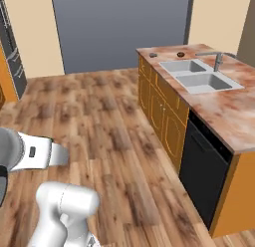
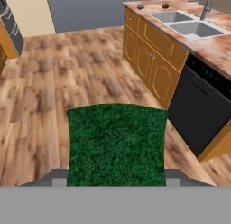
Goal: Open the cabinet. Pick the sponge and place it next to the sink. Then close the cabinet.
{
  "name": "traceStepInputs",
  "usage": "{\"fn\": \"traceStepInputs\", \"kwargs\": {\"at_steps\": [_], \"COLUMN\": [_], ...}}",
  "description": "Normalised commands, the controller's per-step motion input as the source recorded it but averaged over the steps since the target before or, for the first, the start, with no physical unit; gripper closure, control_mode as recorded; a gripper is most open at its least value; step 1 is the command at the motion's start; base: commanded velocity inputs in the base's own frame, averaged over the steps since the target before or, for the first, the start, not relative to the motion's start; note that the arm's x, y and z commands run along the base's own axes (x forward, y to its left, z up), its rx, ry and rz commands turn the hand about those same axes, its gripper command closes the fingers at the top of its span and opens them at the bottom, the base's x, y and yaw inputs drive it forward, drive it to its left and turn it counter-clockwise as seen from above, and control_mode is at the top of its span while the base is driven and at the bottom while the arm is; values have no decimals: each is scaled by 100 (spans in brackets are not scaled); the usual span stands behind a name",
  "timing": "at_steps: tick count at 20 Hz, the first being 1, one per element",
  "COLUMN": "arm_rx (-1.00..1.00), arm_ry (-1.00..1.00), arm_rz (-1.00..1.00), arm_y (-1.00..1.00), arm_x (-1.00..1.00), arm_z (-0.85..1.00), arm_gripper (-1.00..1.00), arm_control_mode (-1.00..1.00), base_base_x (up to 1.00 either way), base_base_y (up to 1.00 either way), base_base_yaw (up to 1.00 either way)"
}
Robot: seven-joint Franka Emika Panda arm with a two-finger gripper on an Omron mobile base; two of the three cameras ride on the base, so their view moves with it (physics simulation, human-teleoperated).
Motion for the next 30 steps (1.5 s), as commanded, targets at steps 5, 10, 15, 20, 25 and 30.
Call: {"fn": "traceStepInputs", "kwargs": {"at_steps": [5,10,15,20,25,30], "arm_rx": [0,0,0,0,0,0], "arm_ry": [0,0,0,0,0,0], "arm_rz": [0,0,0,0,0,0], "arm_y": [0,0,0,0,0,0], "arm_x": [0,0,0,0,0,0], "arm_z": [0,0,0,0,0,0], "arm_gripper": [100,100,100,100,100,100], "arm_control_mode": [100,100,100,100,100,100], "base_base_x": [68,100,100,100,100,84], "base_base_y": [-5,0,-4,-17,0,0], "base_base_yaw": [-15,0,-1,-17,-42,-65]}}
